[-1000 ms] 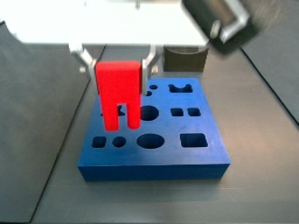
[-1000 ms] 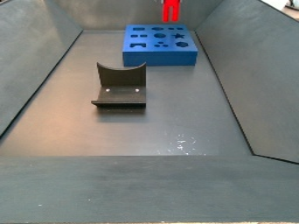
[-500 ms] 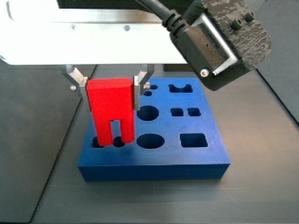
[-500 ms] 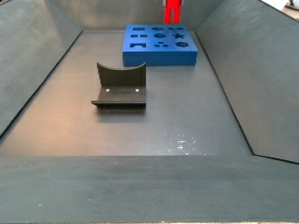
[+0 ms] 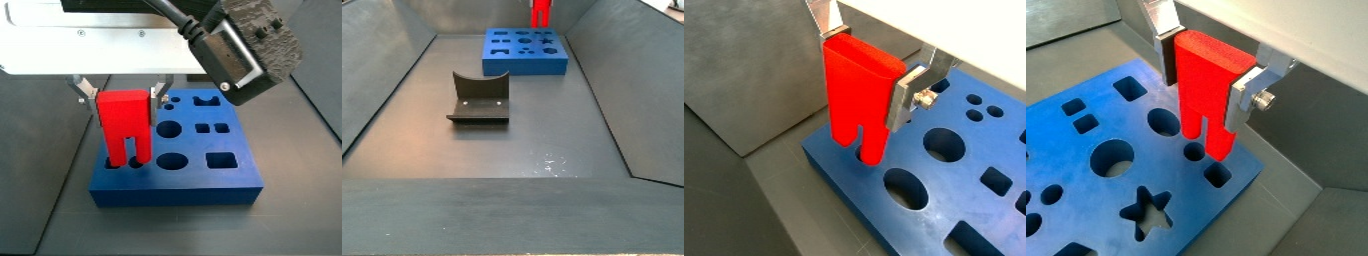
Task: Pick up the square-circle object. Move up. Move to above the board. Insert the square-circle object.
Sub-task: Insert the square-circle object.
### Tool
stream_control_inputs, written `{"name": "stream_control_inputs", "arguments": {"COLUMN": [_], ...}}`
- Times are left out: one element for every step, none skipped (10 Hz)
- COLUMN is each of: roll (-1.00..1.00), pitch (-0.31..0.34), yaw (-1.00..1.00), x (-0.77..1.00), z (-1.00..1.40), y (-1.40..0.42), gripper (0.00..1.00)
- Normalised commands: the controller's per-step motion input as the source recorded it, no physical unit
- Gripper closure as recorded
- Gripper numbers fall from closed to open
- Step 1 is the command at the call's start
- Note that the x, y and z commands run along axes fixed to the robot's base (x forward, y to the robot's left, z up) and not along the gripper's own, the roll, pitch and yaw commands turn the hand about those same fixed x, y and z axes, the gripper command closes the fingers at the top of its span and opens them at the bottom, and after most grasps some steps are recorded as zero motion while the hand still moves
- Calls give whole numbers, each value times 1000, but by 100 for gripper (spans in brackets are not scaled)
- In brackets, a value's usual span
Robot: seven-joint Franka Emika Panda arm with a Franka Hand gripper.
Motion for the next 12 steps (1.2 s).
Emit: {"name": "stream_control_inputs", "arguments": {"roll": [-24,0,0,0,-19,-57,-44,-46,-23,0,14,27], "pitch": [-24,-6,0,-11,-21,-19,-26,-31,-34,-60,-83,-60], "yaw": [-9,-40,-60,0,-9,-11,-3,-14,0,0,0,0], "x": [-69,0,0,0,0,-31,0,-40,-23,-37,-31,0], "z": [0,0,0,0,0,0,-23,-23,-80,-183,-243,-203], "y": [14,0,0,63,49,131,86,97,94,0,-17,-46], "gripper": [100,100,100,100,100,100,100,100,100,100,100,100]}}
